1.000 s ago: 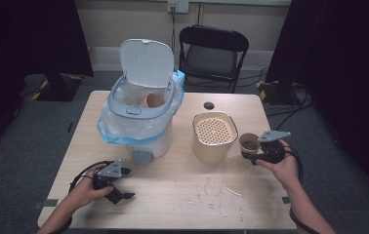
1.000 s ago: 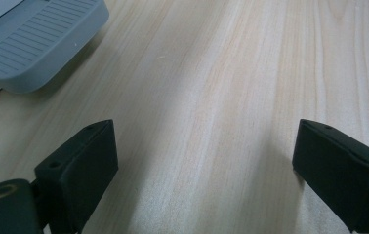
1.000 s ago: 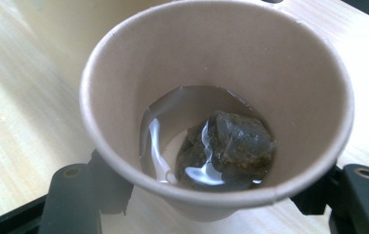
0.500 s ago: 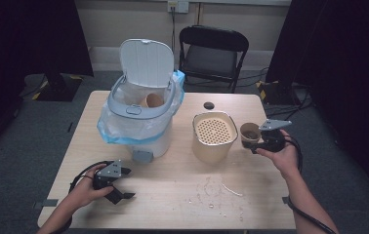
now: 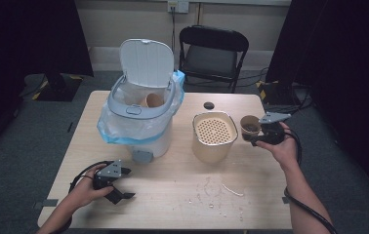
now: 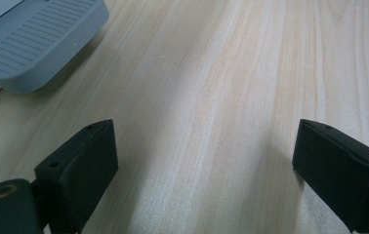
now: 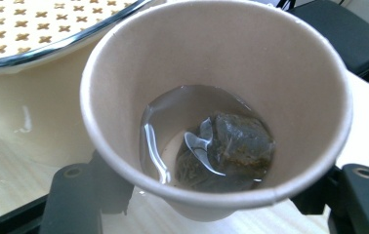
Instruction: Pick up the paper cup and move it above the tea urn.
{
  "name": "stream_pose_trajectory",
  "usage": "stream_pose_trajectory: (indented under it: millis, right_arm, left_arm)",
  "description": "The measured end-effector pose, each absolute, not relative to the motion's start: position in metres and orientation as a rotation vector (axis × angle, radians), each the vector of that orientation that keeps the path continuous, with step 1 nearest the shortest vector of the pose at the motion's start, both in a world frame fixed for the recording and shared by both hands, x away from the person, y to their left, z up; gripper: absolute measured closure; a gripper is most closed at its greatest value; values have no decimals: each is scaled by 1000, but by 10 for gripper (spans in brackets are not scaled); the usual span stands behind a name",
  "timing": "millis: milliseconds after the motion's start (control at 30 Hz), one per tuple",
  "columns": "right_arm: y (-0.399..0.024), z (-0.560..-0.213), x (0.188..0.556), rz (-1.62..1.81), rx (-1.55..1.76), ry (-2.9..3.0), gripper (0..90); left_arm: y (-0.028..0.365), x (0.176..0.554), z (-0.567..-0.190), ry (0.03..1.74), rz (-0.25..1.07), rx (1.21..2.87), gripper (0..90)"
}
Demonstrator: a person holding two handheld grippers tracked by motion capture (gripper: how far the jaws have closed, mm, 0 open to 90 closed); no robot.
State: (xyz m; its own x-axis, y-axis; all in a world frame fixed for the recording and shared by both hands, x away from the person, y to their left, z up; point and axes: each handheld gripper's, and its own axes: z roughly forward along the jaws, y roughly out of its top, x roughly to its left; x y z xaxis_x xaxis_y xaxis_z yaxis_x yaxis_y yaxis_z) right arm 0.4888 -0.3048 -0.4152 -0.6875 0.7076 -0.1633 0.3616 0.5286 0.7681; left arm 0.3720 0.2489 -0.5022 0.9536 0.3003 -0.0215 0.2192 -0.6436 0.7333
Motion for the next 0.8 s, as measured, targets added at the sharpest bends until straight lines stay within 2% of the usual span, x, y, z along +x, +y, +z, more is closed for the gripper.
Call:
stream_pose_trajectory:
  millis: [800]
  right_arm:
    - [-284,-382,519,943,737,2276,328]
  left_arm:
    - [249,372,-502,362,128,2294,85]
